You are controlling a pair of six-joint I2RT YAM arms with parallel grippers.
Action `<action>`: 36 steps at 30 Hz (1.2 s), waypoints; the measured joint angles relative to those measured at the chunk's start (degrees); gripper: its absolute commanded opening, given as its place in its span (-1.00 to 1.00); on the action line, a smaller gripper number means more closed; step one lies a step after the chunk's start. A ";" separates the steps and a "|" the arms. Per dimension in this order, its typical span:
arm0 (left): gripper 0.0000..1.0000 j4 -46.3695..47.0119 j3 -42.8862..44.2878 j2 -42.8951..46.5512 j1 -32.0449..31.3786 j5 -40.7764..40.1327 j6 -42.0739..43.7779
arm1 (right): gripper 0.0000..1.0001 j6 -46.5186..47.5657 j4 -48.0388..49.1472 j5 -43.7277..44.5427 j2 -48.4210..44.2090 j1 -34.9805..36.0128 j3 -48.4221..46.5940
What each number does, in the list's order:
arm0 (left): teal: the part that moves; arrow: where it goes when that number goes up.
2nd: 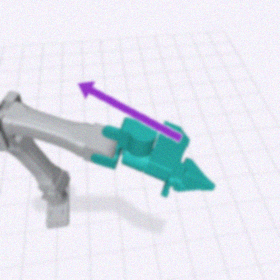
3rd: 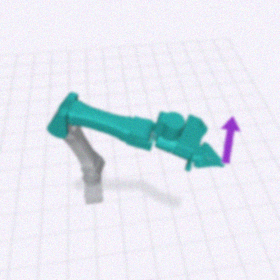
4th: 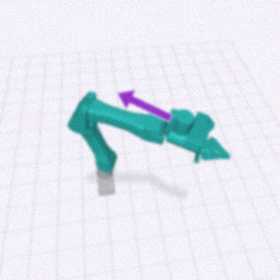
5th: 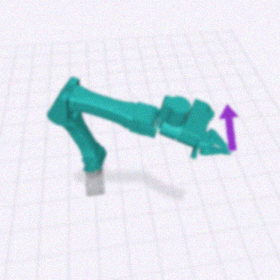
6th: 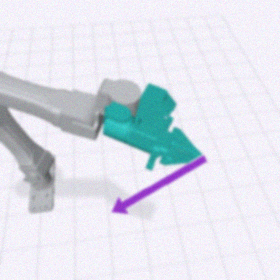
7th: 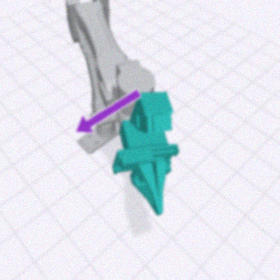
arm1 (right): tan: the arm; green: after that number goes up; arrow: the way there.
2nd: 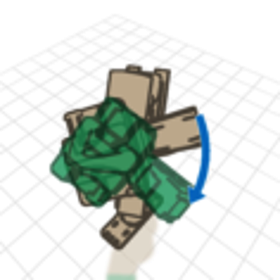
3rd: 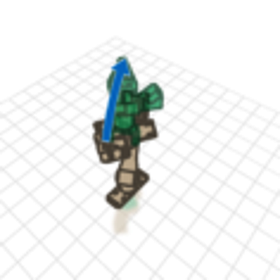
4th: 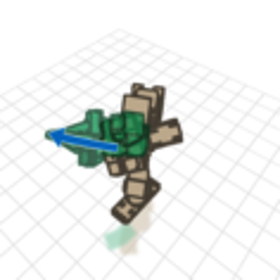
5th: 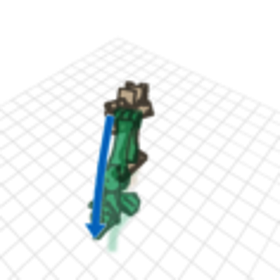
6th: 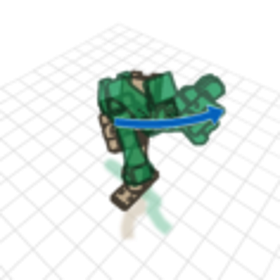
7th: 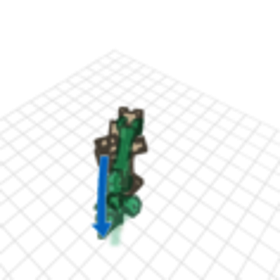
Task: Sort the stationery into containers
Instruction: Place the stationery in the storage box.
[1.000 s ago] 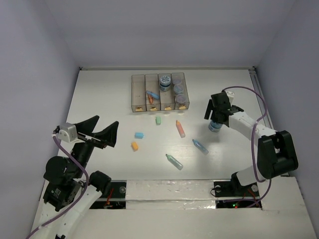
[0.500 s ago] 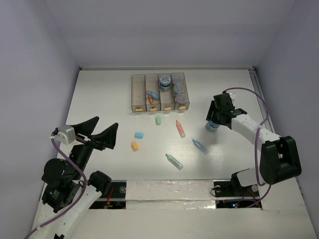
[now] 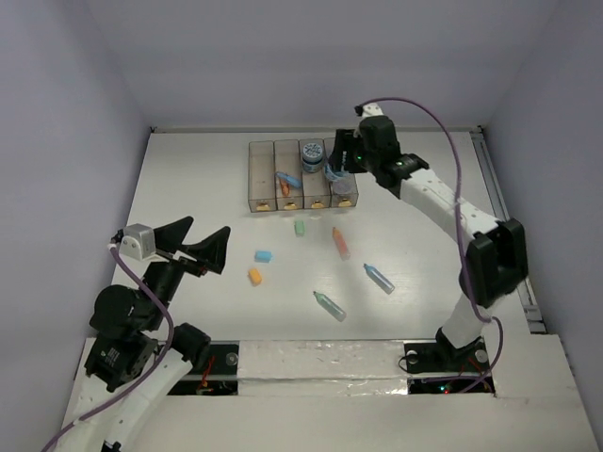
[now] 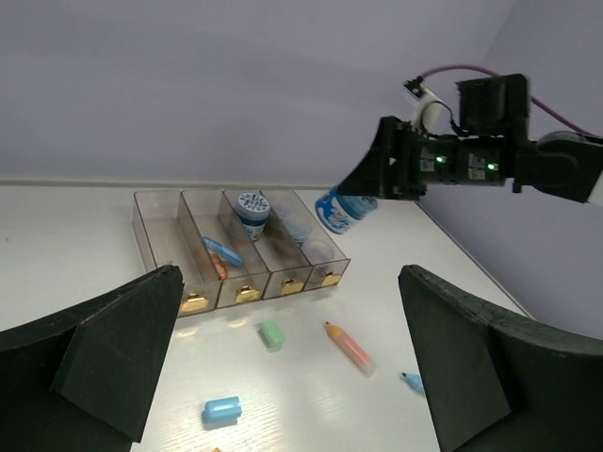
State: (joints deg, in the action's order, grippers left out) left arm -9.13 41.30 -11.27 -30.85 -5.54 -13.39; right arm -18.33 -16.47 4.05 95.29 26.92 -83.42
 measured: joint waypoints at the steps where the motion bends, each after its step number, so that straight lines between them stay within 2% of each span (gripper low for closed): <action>1: 0.98 0.04 0.00 -0.39 0.28 0.07 0.02 | -0.25 0.72 0.74 -0.09 2.56 0.85 -2.36; 7: 0.98 0.04 -0.02 -2.05 2.08 0.15 0.02 | -0.24 4.09 0.63 -0.76 18.95 3.87 -16.06; 11: 0.98 0.15 0.00 -2.89 2.60 0.24 0.02 | -0.24 5.55 -0.48 -1.07 24.52 4.17 -19.80; 18: 0.98 0.24 -0.02 -4.20 3.08 0.61 0.04 | -0.24 7.48 -2.38 -0.15 27.21 4.13 -23.58; 31: 0.98 0.26 0.00 -4.28 3.63 0.87 0.04 | -0.18 8.68 -3.21 2.58 29.05 4.61 -23.67; 34: 0.98 0.26 0.00 -4.28 3.65 0.90 0.04 | 0.00 8.94 -3.23 3.28 29.05 4.98 -23.67; 35: 0.98 0.26 -0.02 -4.28 3.65 0.90 0.04 | 0.22 9.03 -3.28 3.50 29.05 5.09 -23.67; 36: 0.98 0.26 0.00 -4.28 3.65 0.90 0.04 | 0.34 9.11 -3.26 3.63 29.05 5.20 -23.67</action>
State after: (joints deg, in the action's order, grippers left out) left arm -8.86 41.30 -15.55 -27.20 -4.64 -13.34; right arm -9.21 -19.73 7.68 124.33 32.12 -107.09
